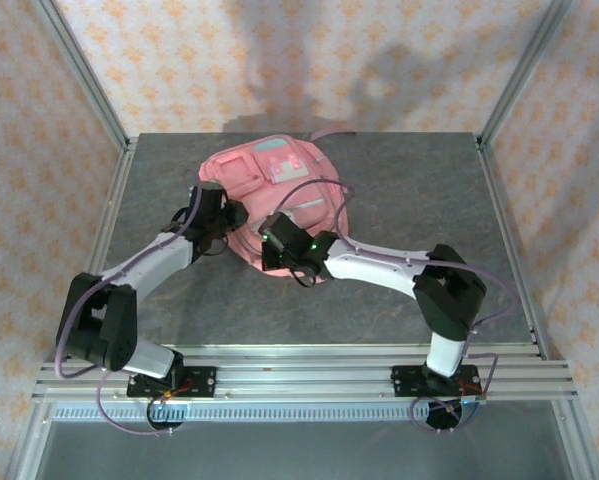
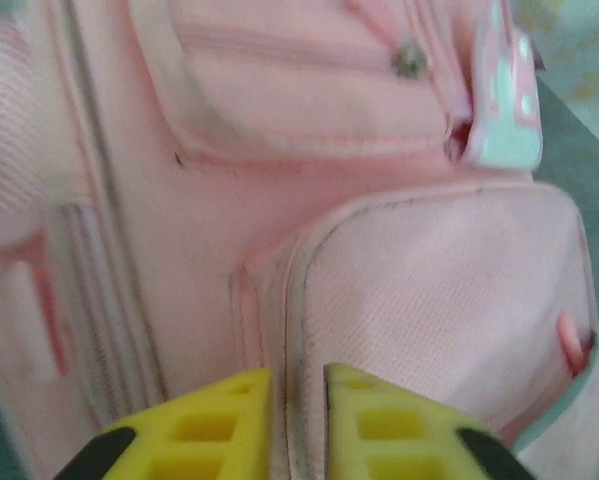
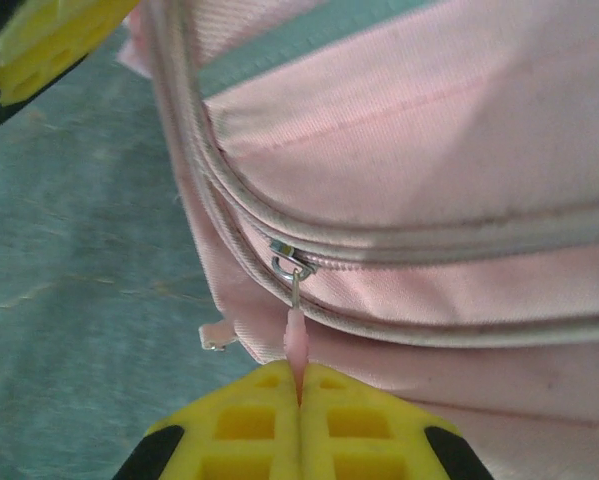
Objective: Pack the student bag
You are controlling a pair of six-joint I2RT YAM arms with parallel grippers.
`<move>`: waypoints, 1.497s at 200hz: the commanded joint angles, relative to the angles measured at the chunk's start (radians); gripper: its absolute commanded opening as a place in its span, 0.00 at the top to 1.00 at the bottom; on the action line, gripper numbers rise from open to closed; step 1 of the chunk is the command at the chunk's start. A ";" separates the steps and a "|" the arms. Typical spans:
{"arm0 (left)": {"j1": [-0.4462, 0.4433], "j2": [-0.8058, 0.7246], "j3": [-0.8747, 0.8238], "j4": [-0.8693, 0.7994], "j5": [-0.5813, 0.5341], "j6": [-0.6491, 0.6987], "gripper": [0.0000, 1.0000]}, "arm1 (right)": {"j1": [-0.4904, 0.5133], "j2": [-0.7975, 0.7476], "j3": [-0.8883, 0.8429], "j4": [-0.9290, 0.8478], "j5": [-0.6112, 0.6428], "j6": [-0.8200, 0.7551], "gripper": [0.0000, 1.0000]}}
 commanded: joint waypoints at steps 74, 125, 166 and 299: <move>-0.124 -0.153 -0.258 0.171 -0.009 -0.144 0.46 | -0.015 0.048 0.012 0.042 -0.044 -0.015 1.00; -0.150 -0.035 -0.223 0.255 -0.038 -0.156 0.77 | -0.018 0.048 -0.005 0.058 -0.040 -0.007 1.00; -0.145 -0.008 -0.198 0.217 -0.051 -0.136 1.00 | -0.073 0.010 -0.084 0.028 -0.009 0.004 1.00; -0.009 -0.088 -0.146 0.074 -0.053 -0.007 1.00 | -0.170 -0.123 -0.240 0.077 -0.023 -0.007 1.00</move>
